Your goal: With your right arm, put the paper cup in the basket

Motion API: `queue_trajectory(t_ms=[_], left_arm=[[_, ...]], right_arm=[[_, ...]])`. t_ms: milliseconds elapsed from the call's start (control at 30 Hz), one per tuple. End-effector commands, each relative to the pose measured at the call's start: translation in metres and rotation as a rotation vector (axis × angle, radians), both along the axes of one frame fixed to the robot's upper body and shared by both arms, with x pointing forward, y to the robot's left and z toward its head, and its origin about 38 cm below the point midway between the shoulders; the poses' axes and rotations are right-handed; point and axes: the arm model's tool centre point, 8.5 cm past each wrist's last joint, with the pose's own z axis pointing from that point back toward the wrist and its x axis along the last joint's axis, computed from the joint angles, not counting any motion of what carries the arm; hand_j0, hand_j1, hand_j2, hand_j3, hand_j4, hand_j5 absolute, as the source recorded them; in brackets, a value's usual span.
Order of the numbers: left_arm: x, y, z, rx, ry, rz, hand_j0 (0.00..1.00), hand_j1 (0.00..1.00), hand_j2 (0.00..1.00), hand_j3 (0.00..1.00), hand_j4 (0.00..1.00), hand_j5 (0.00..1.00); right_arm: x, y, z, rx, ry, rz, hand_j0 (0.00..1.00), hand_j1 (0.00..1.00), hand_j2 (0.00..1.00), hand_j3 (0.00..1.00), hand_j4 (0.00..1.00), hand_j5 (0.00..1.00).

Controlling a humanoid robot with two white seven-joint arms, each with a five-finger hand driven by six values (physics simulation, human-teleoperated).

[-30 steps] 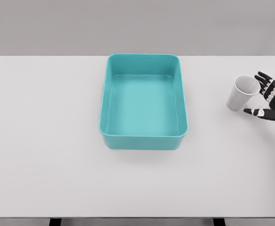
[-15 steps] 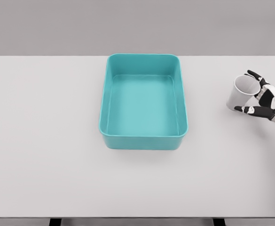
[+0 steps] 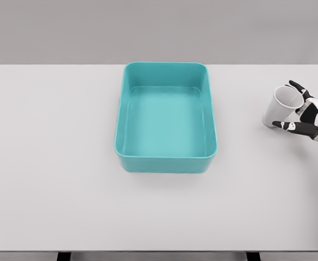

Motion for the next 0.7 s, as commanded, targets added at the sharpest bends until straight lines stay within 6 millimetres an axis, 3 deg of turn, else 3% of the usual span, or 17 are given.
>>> queue_trajectory(t_ms=[0,467,600,667], left_arm=[[0.0,0.0,0.0,0.0,0.0,-0.001,1.0,1.0,1.0,1.0,1.0,1.0],[0.0,0.0,0.0,0.0,0.0,-0.001,1.0,1.0,1.0,1.0,1.0,1.0],[0.0,0.0,0.0,0.0,0.0,0.001,1.0,1.0,1.0,1.0,1.0,1.0],[0.0,0.0,0.0,0.0,0.0,-0.001,1.0,1.0,1.0,1.0,1.0,1.0]], right_arm=[[-0.0011,0.0041,-0.0069,-0.056,0.025,0.027,1.0,1.0,1.0,1.0,1.0,1.0],[0.0004,0.0041,-0.0017,-0.06,0.015,0.031,0.99,0.99,0.99,0.99,0.99,0.99],[0.0005,0.0046,-0.0022,-0.063,0.018,0.032,0.73,0.73,0.73,0.73,0.73,0.73],[-0.0001,0.0035,-0.0018,-0.066,0.018,0.032,0.66,0.66,0.66,0.66,0.66,0.66]])
